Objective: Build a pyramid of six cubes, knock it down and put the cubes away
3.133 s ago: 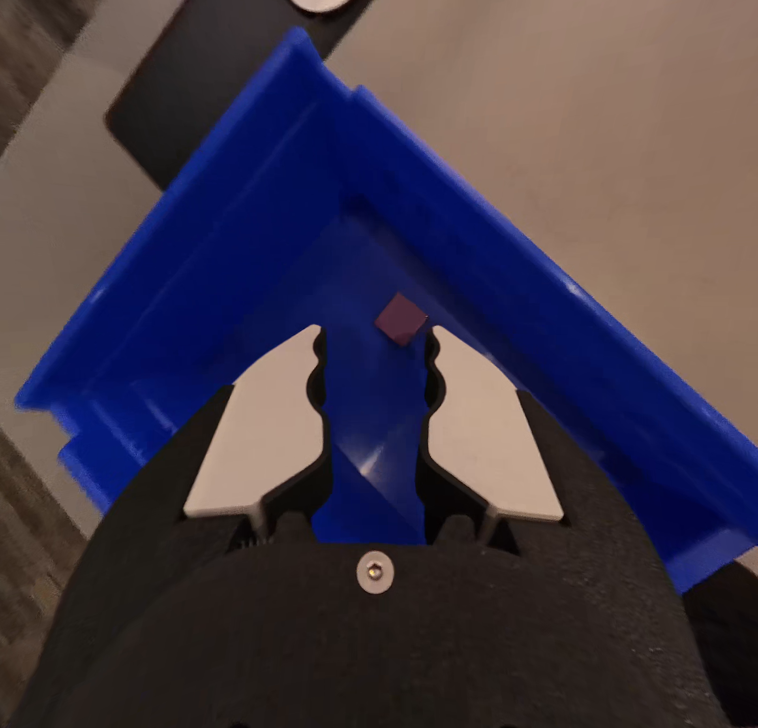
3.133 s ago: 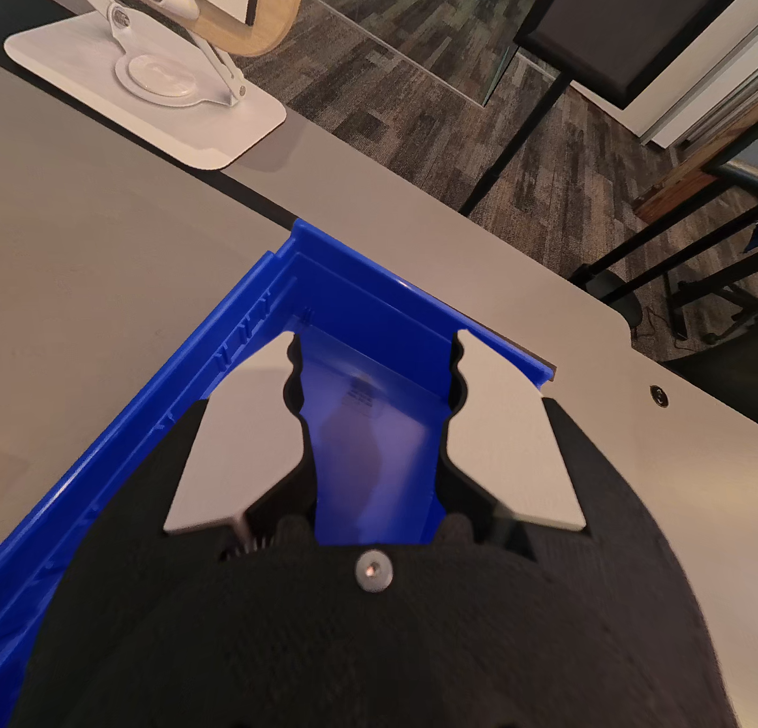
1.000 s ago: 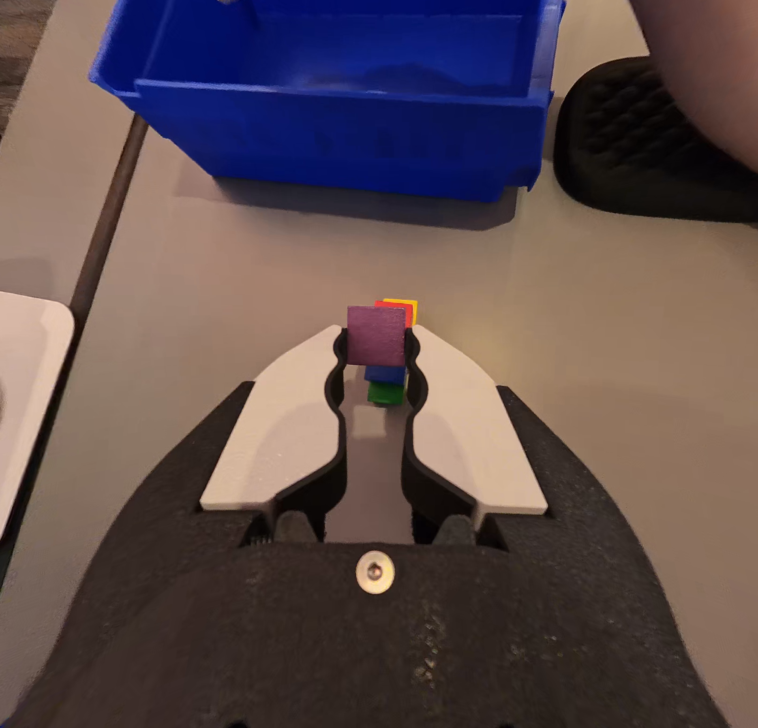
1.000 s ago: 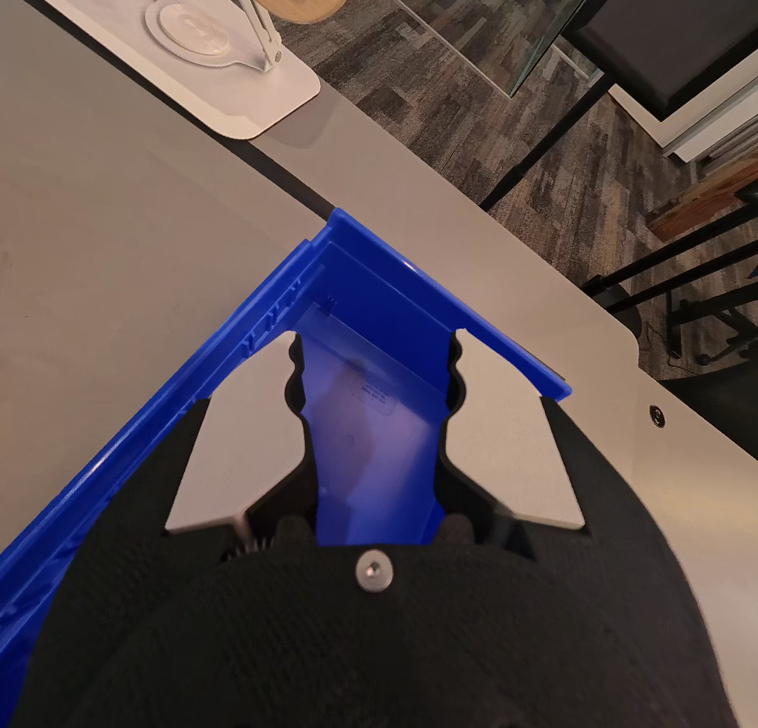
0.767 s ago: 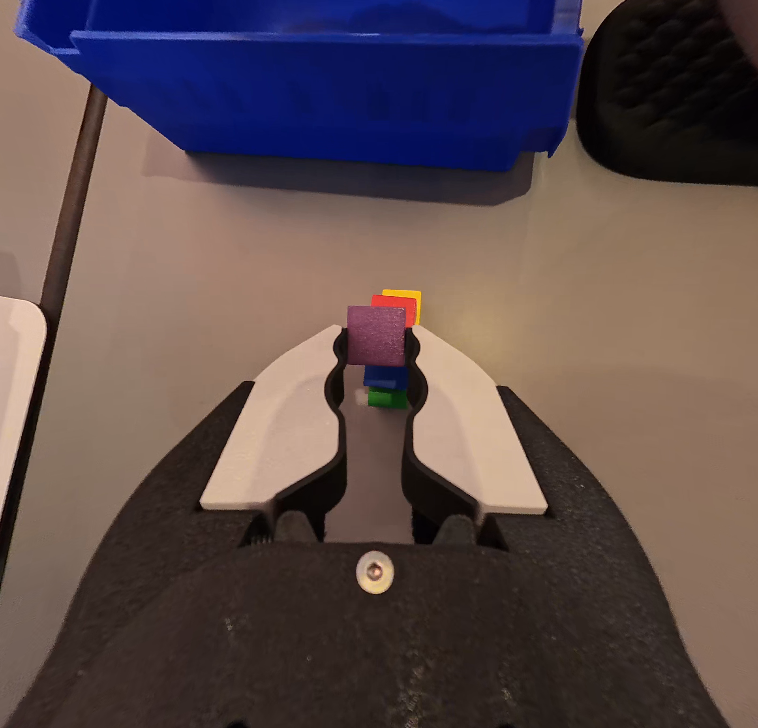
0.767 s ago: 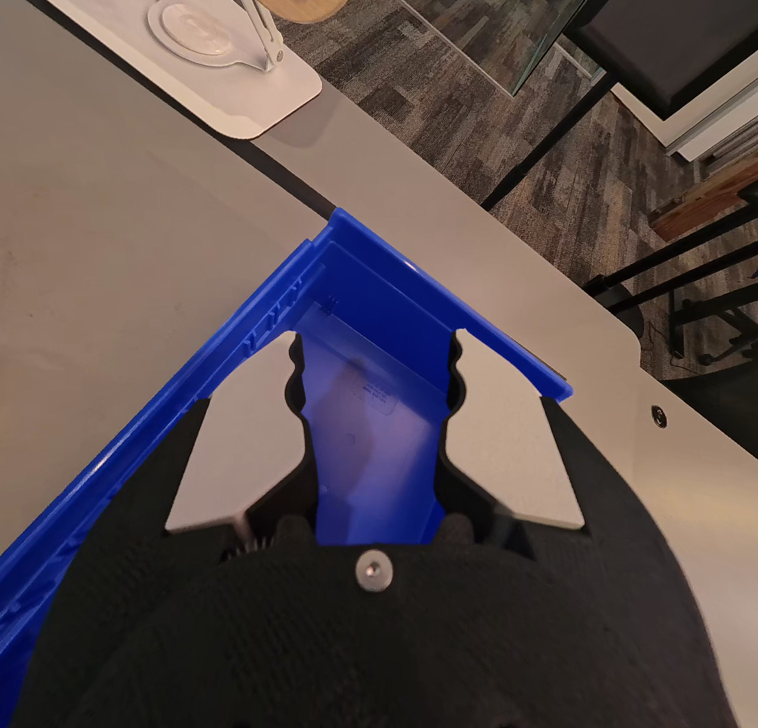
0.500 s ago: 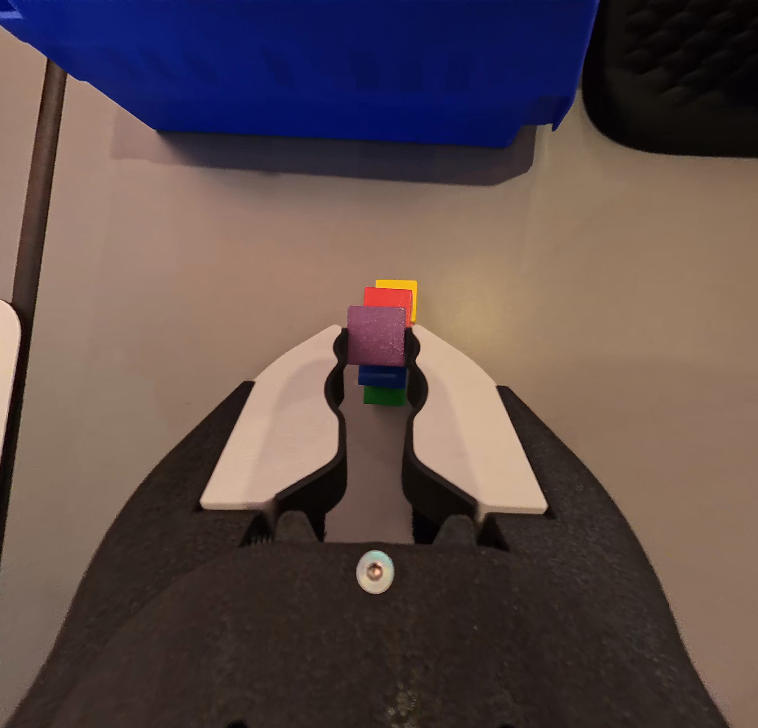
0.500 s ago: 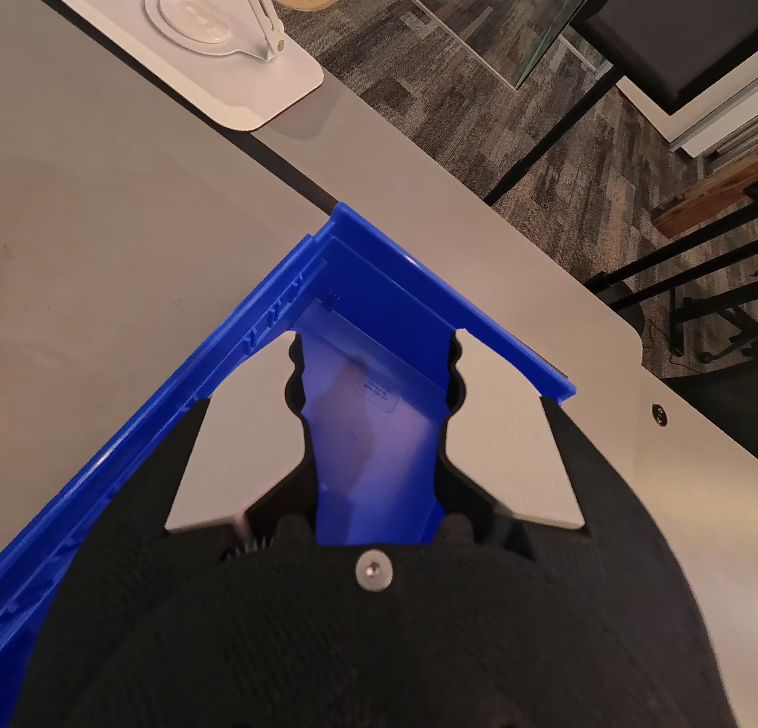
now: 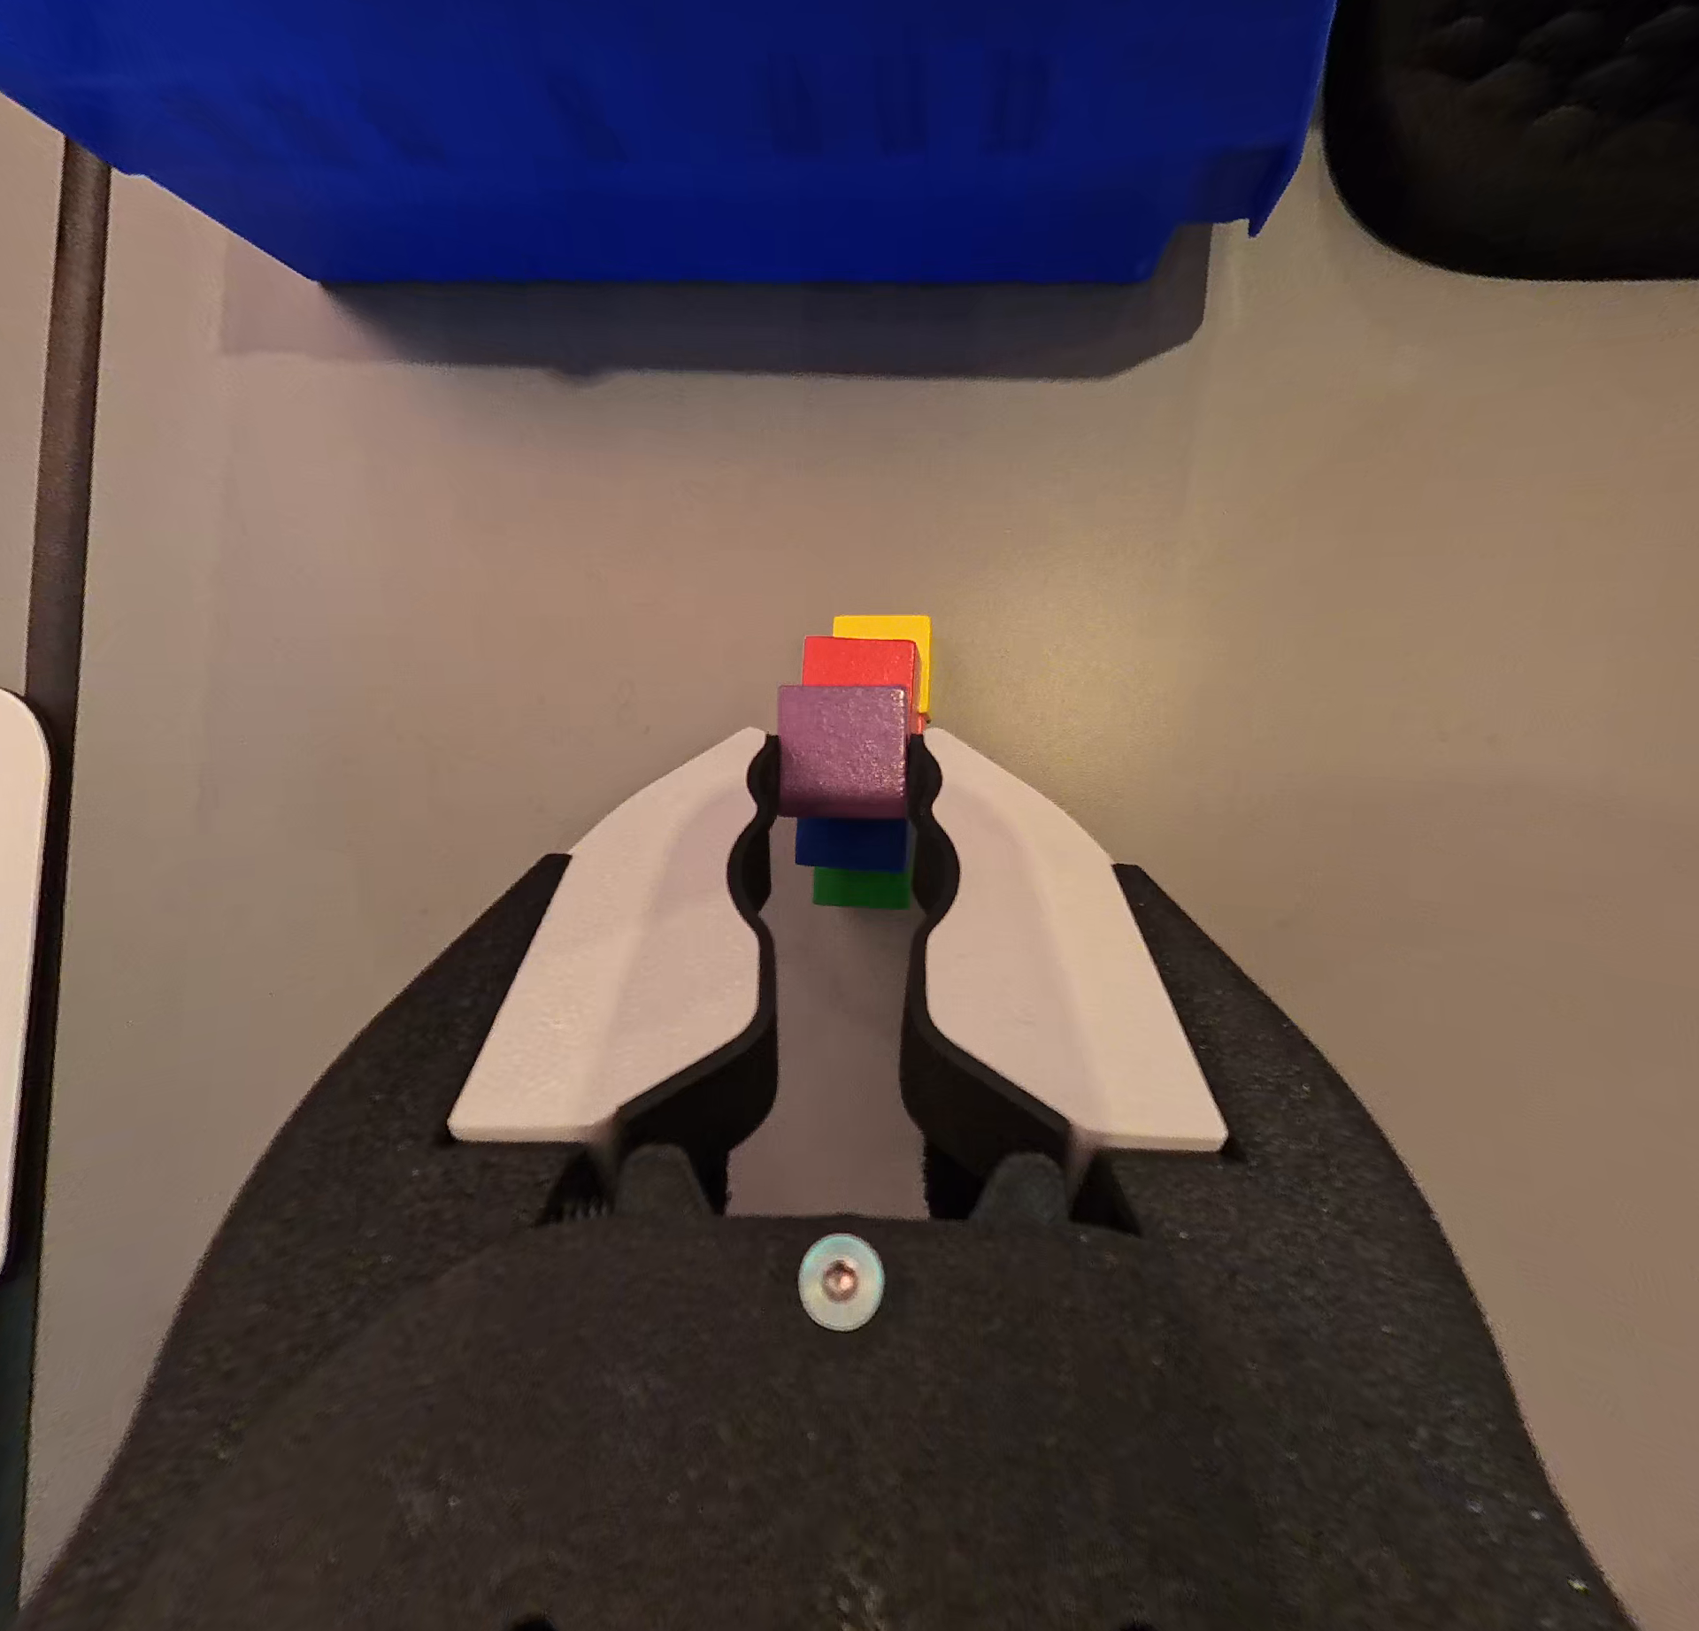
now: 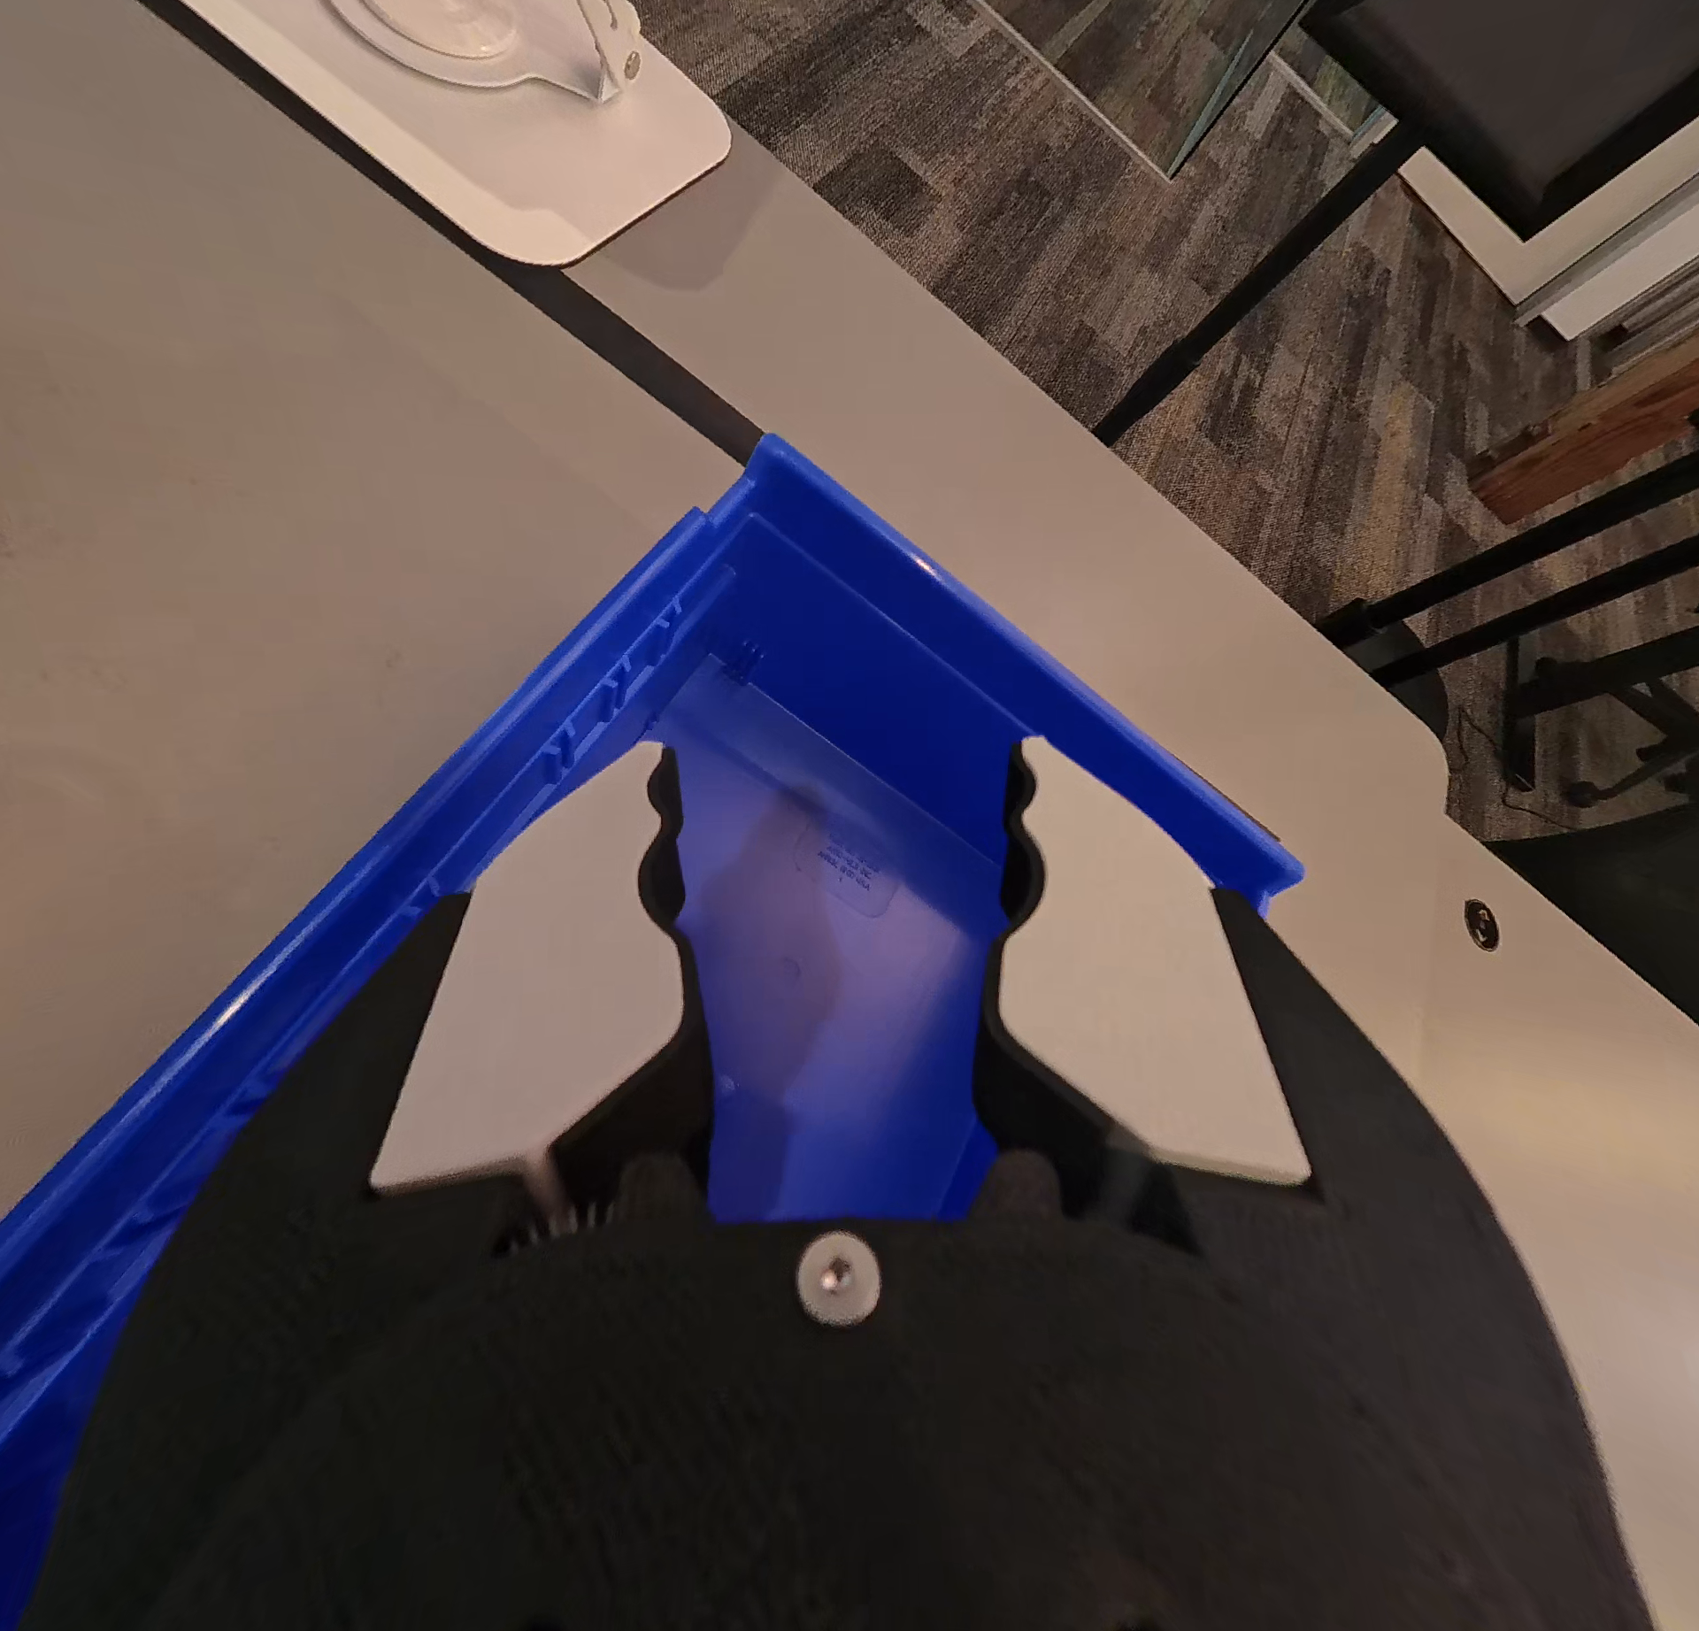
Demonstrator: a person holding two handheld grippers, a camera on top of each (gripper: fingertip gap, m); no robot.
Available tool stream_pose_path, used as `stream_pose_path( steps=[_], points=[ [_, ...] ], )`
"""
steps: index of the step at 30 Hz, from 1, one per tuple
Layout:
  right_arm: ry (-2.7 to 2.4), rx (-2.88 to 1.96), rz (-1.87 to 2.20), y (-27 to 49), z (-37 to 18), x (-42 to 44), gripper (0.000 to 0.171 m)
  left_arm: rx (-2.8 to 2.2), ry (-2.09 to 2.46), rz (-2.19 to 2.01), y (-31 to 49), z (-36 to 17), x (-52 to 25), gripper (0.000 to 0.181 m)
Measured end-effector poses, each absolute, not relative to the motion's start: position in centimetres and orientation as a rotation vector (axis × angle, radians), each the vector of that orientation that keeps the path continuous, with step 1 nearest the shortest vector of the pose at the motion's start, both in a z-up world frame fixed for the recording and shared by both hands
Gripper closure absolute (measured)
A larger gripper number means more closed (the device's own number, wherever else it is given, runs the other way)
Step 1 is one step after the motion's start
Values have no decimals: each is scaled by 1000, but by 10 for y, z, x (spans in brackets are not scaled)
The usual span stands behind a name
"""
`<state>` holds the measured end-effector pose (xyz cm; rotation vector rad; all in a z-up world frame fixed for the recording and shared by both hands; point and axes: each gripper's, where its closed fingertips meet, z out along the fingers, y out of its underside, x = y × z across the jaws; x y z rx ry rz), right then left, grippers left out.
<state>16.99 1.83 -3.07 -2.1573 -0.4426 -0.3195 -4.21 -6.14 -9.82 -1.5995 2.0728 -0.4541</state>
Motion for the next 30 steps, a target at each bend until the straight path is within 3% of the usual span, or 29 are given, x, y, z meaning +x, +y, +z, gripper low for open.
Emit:
stream_pose_path(
  steps=[5,9,14,18,24,30],
  points=[
    [-447,-2165,-318,19,-33,170,102,-1604,2068,-446,-61,-99,-42,154],
    [-454,-2170,-319,18,-34,169,102,-1611,2042,-396,-54,-98,-43,123],
    [-453,-2166,-321,18,-32,170,102,-1540,1990,-513,-65,-69,-41,127],
    [-438,-2135,-350,16,-22,174,102,-1429,1792,-577,-56,-11,-46,127],
    [-280,-1882,-302,2,52,171,98,-1276,1387,-874,-47,102,-92,126],
    [-416,-1527,-98,-36,138,103,91,-1047,1089,-1071,-46,151,-133,131]
  ],
)
